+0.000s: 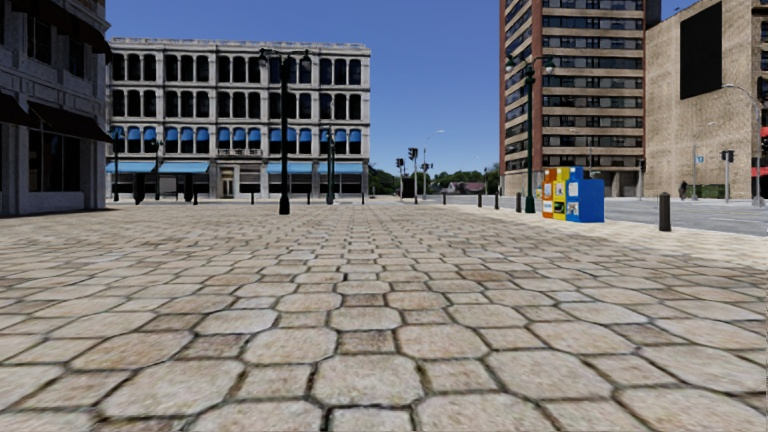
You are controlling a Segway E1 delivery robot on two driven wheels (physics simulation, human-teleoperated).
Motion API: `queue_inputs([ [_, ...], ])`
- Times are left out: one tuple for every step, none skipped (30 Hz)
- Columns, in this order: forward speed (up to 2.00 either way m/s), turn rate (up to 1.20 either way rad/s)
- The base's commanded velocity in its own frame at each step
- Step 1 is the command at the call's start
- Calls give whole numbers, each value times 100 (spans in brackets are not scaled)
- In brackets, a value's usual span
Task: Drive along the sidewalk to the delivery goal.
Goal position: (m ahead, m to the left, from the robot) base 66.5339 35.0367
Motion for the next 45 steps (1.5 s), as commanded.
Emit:
queue_inputs([
  [200, -29],
  [200, -29],
  [200, -29],
  [200, -29],
  [200, -29],
  [200, -29],
  [200, -29],
  [200, -29],
  [200, -29],
  [200, -29],
  [200, -29],
  [200, -29],
  [200, -29],
  [200, -29],
  [200, -29],
  [200, -29],
  [200, -29],
  [200, -29],
  [200, -29],
  [200, -29],
  [200, -28],
  [200, -28],
  [200, -25],
  [200, 0],
  [200, 0],
  [200, 0],
  [200, 0],
  [200, 0],
  [200, 0],
  [200, 0],
  [200, 0],
  [200, 0],
  [200, 0],
  [200, 0],
  [200, 0],
  [200, 0],
  [200, 0],
  [200, 0],
  [200, 0],
  [200, 0],
  [200, 0],
  [200, 0],
  [200, 0],
  [200, 0],
  [200, 0],
])
